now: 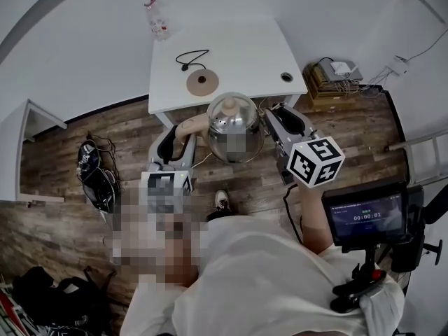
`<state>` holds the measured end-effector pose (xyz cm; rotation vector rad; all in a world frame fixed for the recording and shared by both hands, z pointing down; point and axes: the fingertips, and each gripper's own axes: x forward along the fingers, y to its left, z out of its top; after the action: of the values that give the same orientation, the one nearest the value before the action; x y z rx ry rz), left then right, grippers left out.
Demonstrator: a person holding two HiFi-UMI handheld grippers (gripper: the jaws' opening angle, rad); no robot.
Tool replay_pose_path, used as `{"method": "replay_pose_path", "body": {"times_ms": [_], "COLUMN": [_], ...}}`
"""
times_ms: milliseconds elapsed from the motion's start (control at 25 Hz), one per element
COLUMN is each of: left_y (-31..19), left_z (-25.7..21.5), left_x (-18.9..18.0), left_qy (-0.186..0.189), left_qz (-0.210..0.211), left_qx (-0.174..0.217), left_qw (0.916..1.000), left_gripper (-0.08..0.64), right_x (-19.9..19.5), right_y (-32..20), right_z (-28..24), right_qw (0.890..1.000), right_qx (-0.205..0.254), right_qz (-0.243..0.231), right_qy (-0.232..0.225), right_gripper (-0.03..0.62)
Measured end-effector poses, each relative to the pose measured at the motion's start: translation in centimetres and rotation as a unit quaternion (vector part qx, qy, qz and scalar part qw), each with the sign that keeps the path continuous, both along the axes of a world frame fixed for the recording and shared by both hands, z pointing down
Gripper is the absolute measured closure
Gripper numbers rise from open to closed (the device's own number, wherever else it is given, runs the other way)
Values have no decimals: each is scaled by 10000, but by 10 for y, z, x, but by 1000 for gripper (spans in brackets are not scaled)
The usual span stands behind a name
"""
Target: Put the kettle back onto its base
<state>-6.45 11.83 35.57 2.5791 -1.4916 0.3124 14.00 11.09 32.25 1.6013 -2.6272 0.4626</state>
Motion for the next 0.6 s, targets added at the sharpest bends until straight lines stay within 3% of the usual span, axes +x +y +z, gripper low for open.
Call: {"method": "replay_pose_path", "body": {"times_ms": [240, 600], "left_y": [-77, -95], "left_z": [23, 5], "left_x": [-35, -38], "left_qy": [19, 3], "left_qz": [128, 293], "left_qx": [-129, -25], "left_qw": [9998, 9996], "left_gripper": [383, 382], "right_x": [-35, -37], "right_y": [-73, -83], "right_z": [23, 6], "right_qw": [9998, 9995], "right_qx": [-149, -84], "right_qz": [126, 290], "right_qy": [-10, -94], "right_gripper": [495, 497]}}
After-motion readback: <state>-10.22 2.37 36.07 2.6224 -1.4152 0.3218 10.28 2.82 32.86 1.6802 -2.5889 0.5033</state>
